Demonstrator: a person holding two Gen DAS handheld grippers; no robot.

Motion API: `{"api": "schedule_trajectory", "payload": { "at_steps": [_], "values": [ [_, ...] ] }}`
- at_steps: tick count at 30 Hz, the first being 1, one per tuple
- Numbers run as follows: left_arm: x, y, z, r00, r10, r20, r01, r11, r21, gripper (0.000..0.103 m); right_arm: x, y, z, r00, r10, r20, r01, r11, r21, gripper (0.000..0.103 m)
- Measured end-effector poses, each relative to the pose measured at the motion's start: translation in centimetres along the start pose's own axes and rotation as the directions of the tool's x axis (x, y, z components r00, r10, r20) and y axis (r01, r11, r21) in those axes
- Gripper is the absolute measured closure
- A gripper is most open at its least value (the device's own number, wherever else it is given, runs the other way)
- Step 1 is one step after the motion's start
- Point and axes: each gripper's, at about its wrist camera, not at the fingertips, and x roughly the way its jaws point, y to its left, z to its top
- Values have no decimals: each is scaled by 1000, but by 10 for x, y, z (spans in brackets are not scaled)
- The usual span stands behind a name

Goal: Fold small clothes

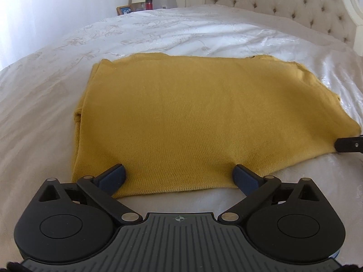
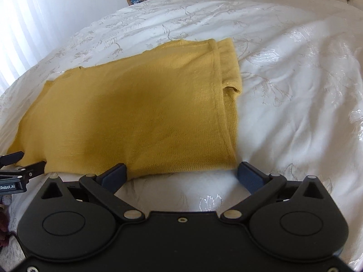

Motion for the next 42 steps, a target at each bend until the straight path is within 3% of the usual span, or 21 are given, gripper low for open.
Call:
{"api": "schedule_trajectory", "payload": {
  "at_steps": [4,7,11,14,25,30,37,42],
  "values": [
    [0,-1,-1,1000,5,4,-5,1000,1,0,-4,-4,-1,1000,20,5,-20,1000,12,0],
    [1,0,-2,1000,6,5,-6,1000,0,0,-7,-20,5,996,84,17,-85,988,132,0],
    [1,1,-3,1000,4,9,-4,1000,1,0,-4,-55,14,978,201,50,-206,919,336,0],
    [1,0,-3,1000,9,9,-9,1000,5,0,4,-73,24,968,244,65,-249,881,401,0],
    [2,-3,2,999,32,-13,-32,999,-5,0,42,-79,74,955,283,92,-297,890,347,0],
    [3,-5,7,998,43,-36,-44,999,-8,0,49,-85,73,940,310,141,-340,876,341,0],
    [-1,-6,24,992,55,-115,-61,997,-54,2,48,-85,76,938,319,133,-346,881,323,0],
    [-22,-16,48,998,54,-29,-57,994,-91,3,47,-75,78,950,296,100,-312,912,266,0]
  ]
}}
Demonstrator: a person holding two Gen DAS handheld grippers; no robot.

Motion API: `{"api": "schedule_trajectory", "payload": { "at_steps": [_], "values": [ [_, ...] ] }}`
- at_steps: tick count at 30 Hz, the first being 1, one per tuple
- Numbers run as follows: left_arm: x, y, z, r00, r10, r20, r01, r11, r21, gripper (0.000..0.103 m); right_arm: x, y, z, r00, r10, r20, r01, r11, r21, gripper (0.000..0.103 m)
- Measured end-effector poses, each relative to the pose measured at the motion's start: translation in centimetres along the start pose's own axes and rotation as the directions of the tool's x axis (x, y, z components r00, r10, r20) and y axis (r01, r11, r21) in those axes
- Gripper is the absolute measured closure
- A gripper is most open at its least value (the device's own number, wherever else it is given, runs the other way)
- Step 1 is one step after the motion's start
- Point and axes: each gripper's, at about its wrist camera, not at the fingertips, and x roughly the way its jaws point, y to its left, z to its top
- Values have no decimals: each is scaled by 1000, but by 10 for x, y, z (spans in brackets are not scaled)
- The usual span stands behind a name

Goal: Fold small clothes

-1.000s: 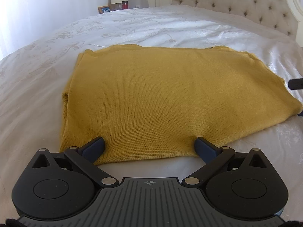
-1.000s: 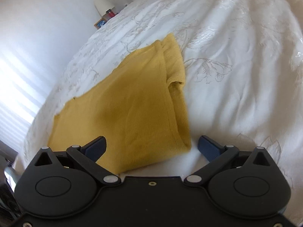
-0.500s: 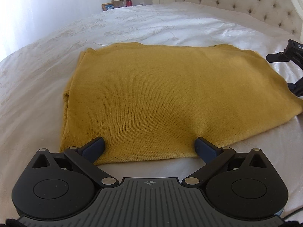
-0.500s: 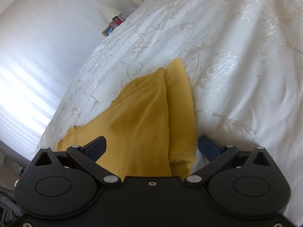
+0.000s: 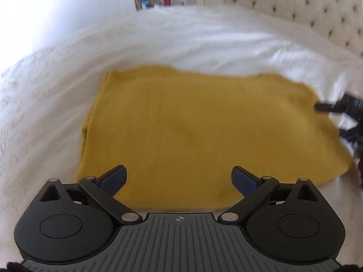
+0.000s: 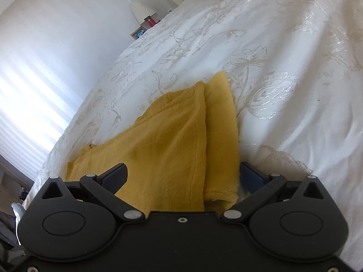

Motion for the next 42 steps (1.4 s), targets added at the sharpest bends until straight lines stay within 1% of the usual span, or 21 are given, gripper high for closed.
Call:
{"api": "schedule_trajectory", "payload": {
  "at_steps": [2,6,10,13,14,15,17,20,23,28,33,38,40,42],
  "values": [
    [-3,-9,15,1000,2,31,-3,1000,11,3,2,4,-1,1000,-17,-8,17,999,-29,0],
    [16,-28,47,1000,3,27,-4,1000,22,3,5,11,0,998,-48,-28,46,996,-83,0],
    [49,-46,67,1000,25,-3,-25,999,23,3,5,11,0,998,-53,-43,48,993,-107,0],
    [69,-54,76,999,36,-23,-36,999,30,6,4,9,1,998,-40,-47,36,995,-94,0],
    [75,-55,78,998,47,-34,-46,998,40,10,4,8,2,998,-35,-48,31,996,-86,0],
    [82,-57,80,997,67,-48,-64,997,52,10,3,6,2,998,-29,-48,26,997,-76,0],
    [95,-60,80,990,110,-83,-105,992,70,10,3,4,3,999,-19,-49,16,998,-58,0],
    [111,-62,76,985,117,-124,-108,991,77,8,3,2,4,999,-9,-50,7,999,-40,0],
    [116,-68,72,984,138,-116,-127,987,99,6,3,1,5,999,-3,-50,1,999,-35,0],
    [118,-64,72,984,130,-120,-123,990,66,3,3,0,5,999,1,-47,-2,1000,-27,0],
    [103,-63,66,984,109,-139,-101,993,66,4,3,0,5,999,-1,-48,-1,1000,-28,0],
    [72,-65,38,988,82,-129,-73,995,69,4,3,1,5,999,-7,-50,5,999,-39,0],
    [63,-64,26,987,60,-149,-52,997,61,5,3,3,5,999,-12,-52,9,999,-46,0],
    [54,-61,13,987,44,-152,-36,998,52,4,3,4,5,999,-17,-52,14,999,-52,0]
  ]
}}
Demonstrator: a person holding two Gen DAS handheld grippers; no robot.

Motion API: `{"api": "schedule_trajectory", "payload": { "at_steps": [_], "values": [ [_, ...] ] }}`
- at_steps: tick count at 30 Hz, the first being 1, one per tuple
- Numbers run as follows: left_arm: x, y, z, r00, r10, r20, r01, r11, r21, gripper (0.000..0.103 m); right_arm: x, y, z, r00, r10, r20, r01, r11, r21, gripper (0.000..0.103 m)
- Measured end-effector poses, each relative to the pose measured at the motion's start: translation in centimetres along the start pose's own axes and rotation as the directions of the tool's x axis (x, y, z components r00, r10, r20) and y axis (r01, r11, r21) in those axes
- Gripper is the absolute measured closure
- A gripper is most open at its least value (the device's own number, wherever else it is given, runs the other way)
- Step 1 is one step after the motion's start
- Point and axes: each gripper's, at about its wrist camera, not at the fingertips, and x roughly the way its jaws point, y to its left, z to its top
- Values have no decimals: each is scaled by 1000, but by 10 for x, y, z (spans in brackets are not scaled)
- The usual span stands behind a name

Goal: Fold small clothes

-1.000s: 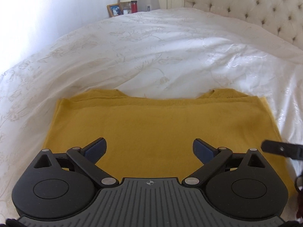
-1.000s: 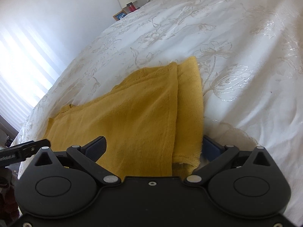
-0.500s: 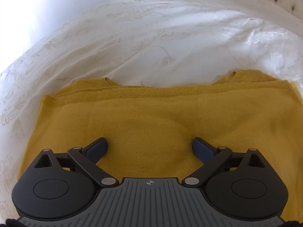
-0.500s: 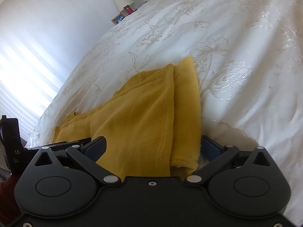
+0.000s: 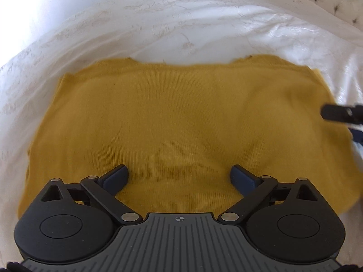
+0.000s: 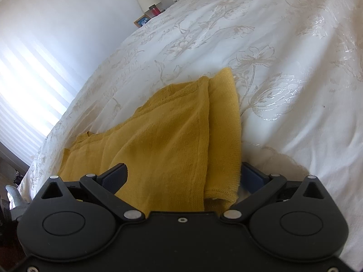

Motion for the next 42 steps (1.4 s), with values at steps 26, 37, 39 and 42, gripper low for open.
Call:
{"api": "schedule_trajectory", "payload": {
  "at_steps": [26,37,39,42],
  "values": [
    [16,199,11,982,-168,82,186,921,-342,14,0,0,-2,1000,-7,-1,7,1000,-14,0],
    [47,193,29,914,-372,161,404,861,-308,13,1,3,-2,1000,-15,6,16,999,-32,0],
    [50,189,33,911,-377,168,412,857,-309,18,1,4,-3,1000,-18,7,18,999,-39,0],
    [52,189,35,928,-339,154,372,859,-352,67,2,3,-3,1000,-16,10,16,999,-41,0]
  ]
}}
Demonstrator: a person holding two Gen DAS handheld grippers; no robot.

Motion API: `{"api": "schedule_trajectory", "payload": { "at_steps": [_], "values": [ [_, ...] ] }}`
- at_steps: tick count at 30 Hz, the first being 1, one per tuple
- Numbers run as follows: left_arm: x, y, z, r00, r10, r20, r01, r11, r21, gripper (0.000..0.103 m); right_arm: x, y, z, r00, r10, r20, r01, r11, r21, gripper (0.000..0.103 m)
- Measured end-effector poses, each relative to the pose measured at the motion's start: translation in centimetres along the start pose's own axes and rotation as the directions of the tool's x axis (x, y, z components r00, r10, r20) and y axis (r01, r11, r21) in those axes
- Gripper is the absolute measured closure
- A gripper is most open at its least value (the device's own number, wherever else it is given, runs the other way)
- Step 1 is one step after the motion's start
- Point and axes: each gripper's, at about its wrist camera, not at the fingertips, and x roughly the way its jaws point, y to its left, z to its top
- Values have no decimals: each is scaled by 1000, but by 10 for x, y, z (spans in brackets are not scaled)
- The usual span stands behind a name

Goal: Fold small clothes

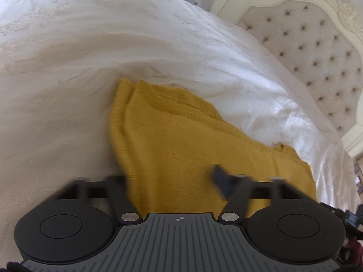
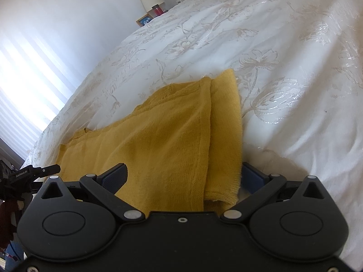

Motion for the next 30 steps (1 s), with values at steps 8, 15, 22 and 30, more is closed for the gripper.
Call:
{"api": "schedule_trajectory", "payload": {
  "at_steps": [8,15,22,30],
  "values": [
    [-27,-19,11,999,35,23,-34,999,-17,90,-1,-3,2,1000,12,-2,-12,1000,16,0],
    [-50,-105,24,1000,-1,8,0,998,68,93,-5,-10,6,999,30,-14,-29,998,53,1],
    [-36,-196,24,996,-83,-14,84,988,131,94,-17,-24,14,999,51,3,-51,990,129,1],
    [36,-261,-15,991,-75,-110,94,979,182,93,-33,-51,20,996,-49,72,35,983,182,1]
  ]
}}
